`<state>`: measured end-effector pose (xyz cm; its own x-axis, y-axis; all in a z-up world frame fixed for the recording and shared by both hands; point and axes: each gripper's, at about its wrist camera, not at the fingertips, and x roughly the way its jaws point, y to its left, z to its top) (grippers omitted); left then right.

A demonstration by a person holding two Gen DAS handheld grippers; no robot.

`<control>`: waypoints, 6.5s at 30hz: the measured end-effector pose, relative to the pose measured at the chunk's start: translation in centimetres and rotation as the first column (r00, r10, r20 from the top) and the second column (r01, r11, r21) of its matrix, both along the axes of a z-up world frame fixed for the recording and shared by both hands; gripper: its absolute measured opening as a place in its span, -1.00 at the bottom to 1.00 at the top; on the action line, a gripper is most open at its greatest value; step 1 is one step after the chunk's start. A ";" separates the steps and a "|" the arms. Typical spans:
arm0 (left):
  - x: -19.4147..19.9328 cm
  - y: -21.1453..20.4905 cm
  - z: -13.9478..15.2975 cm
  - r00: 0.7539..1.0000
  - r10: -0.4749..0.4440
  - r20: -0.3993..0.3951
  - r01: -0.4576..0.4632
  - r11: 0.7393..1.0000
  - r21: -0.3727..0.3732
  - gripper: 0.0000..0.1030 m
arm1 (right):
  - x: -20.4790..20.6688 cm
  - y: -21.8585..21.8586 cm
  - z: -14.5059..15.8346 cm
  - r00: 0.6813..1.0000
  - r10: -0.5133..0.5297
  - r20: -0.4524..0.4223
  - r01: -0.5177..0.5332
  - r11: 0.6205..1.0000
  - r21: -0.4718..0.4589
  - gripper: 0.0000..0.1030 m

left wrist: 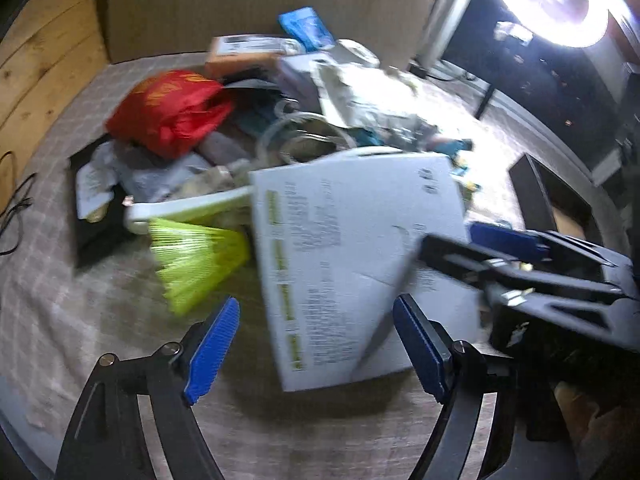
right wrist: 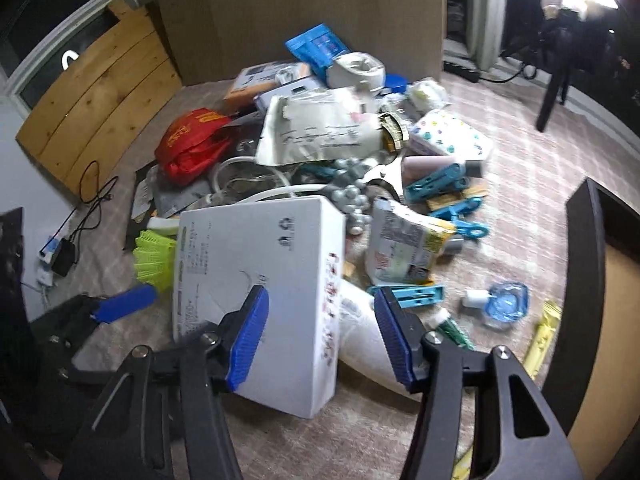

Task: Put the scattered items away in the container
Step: 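Grasp the white box with the right gripper, then carry the white box to the tray and open the right gripper, then move the right gripper back and grasp the blue-capped white bottle, then carry the white bottle to the tray and release it with the right gripper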

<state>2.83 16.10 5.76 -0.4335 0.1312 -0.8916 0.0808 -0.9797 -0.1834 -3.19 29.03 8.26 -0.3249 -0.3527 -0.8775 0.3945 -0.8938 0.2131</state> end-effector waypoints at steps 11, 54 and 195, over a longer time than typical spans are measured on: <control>0.7 1.0 1.5 1.000 0.019 -0.022 -0.019 1.000 0.004 0.47 | 0.6 -0.7 -0.1 0.999 0.039 0.005 -0.039 0.999 -0.018 -0.10; 3.3 35.3 11.1 0.812 -0.559 -0.172 0.570 0.821 0.026 0.46 | 13.2 36.7 9.9 0.794 -0.585 -0.165 0.592 0.806 -0.001 -0.10; -2.5 24.7 5.7 0.874 -0.480 -0.073 0.484 0.850 0.208 -0.17 | 2.6 24.3 3.7 0.935 -0.298 0.191 0.341 0.906 -0.251 -0.47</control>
